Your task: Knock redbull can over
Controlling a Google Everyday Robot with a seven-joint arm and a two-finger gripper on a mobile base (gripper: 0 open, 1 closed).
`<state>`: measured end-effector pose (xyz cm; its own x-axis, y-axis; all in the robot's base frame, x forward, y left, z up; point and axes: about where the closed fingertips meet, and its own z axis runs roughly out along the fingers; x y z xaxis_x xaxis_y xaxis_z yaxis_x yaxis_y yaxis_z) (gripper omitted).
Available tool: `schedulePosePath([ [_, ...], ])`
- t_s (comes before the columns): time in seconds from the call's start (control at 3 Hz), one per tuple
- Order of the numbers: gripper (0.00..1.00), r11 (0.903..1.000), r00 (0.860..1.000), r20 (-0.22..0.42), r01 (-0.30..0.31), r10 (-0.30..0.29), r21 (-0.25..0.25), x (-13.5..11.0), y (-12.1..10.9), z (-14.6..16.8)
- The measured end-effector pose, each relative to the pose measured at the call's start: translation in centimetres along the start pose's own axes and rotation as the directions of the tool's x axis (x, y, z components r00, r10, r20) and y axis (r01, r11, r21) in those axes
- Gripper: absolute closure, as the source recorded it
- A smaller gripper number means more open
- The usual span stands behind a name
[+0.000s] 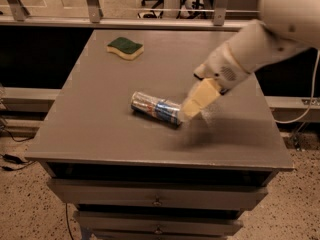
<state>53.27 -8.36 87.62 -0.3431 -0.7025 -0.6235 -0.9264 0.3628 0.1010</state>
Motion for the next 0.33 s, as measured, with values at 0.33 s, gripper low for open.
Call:
schedulePosePath([
  [0.33,0.00,0.9986,0.971,0.234,-0.051,0.052,-0.011,4.38,0.41,-6.80],
])
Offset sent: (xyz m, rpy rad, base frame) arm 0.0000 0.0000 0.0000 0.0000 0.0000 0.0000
